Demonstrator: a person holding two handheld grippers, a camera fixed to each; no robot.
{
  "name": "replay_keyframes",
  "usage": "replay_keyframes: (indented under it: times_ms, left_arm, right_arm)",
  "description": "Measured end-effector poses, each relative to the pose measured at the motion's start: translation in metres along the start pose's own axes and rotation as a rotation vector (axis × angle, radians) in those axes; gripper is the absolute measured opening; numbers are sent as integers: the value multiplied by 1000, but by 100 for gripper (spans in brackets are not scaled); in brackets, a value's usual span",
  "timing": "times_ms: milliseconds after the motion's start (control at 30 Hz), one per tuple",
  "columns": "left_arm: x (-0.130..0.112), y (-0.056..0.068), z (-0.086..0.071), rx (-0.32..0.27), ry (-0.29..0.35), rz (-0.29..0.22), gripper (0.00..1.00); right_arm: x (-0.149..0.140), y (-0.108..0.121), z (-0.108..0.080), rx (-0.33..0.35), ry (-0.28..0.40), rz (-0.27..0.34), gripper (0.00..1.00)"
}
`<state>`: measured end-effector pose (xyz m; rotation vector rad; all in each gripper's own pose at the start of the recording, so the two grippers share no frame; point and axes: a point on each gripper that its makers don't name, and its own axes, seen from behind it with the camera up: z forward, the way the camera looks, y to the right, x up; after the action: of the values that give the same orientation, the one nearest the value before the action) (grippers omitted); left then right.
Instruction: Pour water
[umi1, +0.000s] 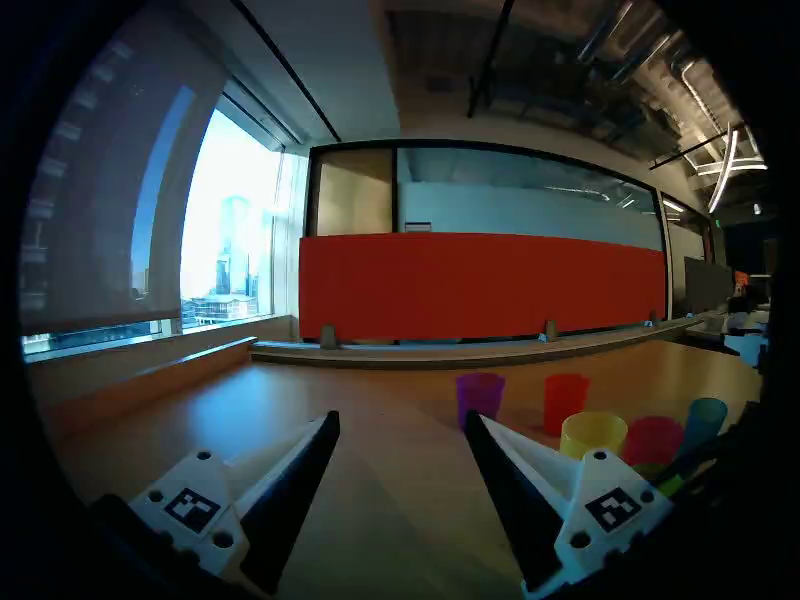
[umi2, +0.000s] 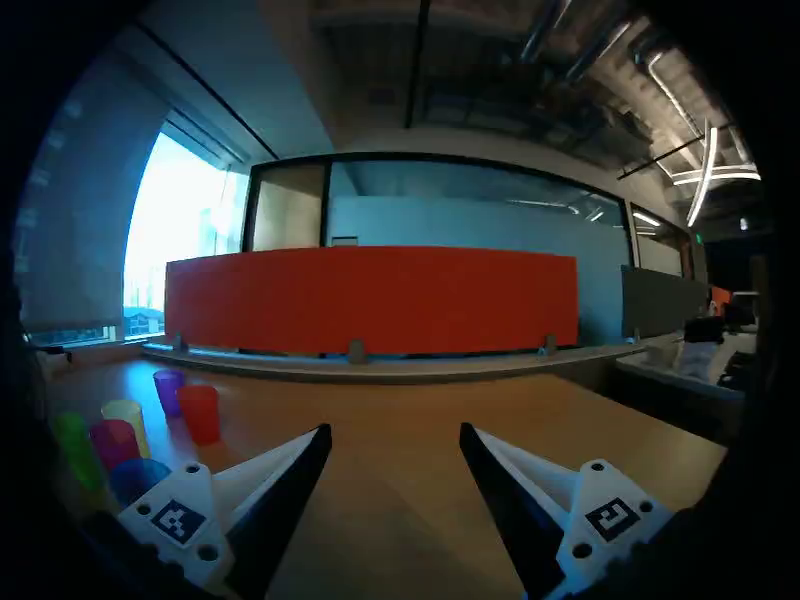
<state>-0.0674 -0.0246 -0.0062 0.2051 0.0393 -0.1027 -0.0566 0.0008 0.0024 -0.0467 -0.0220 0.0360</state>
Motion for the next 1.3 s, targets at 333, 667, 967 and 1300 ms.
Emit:
replay_keyframes:
  times_ms: [333,667,967,1300]
  left_arm:
    - [0,0,-1,0,0,0,93]
    - [0,-1,-1,0,0,0,93]
    - [0,0,0,0,0,0,93]
    - [0,1,0,0,0,0,93]
  right_arm:
    - [-1,-1,-2,3,0,0,99]
    - [-2,-1,-2,3,-3,1,99]
    - [-2,0,-2,3,-3,1,99]
    - [-1,-1,-3,4,-4,1,99]
